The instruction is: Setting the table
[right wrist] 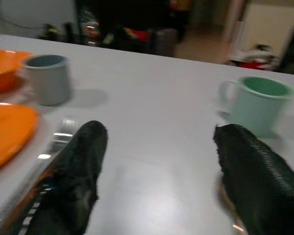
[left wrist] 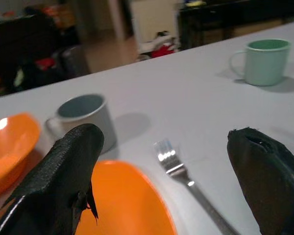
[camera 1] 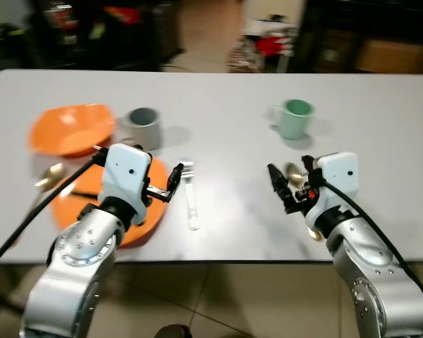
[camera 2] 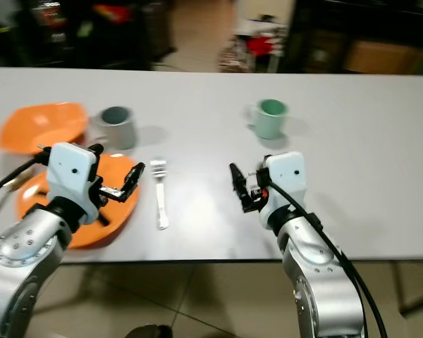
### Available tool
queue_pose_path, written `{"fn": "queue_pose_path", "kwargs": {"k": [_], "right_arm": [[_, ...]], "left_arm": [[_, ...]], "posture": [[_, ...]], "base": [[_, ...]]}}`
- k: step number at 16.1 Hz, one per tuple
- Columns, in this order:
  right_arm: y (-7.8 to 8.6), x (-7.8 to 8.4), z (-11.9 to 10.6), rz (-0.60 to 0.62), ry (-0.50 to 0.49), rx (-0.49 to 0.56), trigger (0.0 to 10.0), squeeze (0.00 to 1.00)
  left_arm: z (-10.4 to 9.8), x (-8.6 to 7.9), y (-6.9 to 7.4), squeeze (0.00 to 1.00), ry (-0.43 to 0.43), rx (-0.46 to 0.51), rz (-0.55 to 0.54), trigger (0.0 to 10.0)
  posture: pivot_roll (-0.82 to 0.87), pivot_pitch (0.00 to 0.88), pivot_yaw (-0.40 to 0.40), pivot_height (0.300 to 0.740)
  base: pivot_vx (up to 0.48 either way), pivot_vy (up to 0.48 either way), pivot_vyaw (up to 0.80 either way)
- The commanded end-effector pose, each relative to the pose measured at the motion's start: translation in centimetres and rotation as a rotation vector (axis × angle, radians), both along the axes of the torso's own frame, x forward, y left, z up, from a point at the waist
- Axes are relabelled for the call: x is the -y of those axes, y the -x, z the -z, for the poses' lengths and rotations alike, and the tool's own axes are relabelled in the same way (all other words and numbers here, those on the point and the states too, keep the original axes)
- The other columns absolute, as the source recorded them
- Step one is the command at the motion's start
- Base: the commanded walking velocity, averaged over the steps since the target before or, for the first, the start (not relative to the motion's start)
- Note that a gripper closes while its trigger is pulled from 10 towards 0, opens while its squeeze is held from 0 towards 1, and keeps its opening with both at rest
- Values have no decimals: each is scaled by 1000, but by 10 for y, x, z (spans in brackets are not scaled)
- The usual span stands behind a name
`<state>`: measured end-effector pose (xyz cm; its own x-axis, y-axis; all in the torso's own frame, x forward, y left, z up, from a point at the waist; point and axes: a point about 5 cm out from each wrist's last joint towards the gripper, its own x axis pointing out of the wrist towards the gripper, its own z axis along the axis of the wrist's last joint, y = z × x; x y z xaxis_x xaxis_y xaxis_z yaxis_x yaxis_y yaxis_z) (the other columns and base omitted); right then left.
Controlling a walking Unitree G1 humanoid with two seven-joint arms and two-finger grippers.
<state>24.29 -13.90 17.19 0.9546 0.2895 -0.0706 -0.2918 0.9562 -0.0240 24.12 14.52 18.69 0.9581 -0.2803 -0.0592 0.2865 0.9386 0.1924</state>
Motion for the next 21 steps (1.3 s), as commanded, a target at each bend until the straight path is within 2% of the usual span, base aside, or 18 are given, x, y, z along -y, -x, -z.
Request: {"fn": "queue_pose_path", "kwargs": {"k": [1, 2, 3, 5, 6, 9, 10, 21], "right_arm": [[-1, -1, -1, -17, -26, 15, 10000, 604], [-1, -2, -1, -32, -41, 12, 10000, 490], [-1, -3, -2, -46, -41, 20, 10000, 486], [-2, -4, -1, -43, -54, 12, 10000, 361], [-3, -1, 1, -9, -59, 3, 10000, 220], [-4, 2, 9, 6, -45, -30, 10000, 216], [-4, 1, 10, 8, -65, -33, 10000, 0], [-5, -4, 13, 15, -100, -35, 10000, 0]], "left_arm": [[1, 1, 2, 0, 4, 2, -17, 10000], [3, 0, 2, 0, -1, -6, -27, 10000], [4, -3, 2, 0, -12, -16, -44, 10000], [-4, -8, -2, 0, -36, 30, -80, 10000], [-5, -10, -3, 0, -33, 35, -102, 10000], [-3, -13, -3, 0, -39, 29, -121, 10000], [-2, -11, -2, 0, -13, 18, -113, 10000], [-2, -15, -3, 0, -26, 15, -117, 10000]], "posture": [[-22, 12, 7, 740], [-20, 13, 3, 740], [-18, 11, -1, 740], [-14, 9, -7, 740], [-14, 10, -5, 740], [-16, 8, 1, 740], [-17, 8, 2, 740], [1, 11, 6, 740]], "base": [[0, 0, 800], [0, 0, 800], [0, 0, 800], [0, 0, 800], [0, 0, 800], [0, 0, 800], [0, 0, 800], [0, 312, 800]]}}
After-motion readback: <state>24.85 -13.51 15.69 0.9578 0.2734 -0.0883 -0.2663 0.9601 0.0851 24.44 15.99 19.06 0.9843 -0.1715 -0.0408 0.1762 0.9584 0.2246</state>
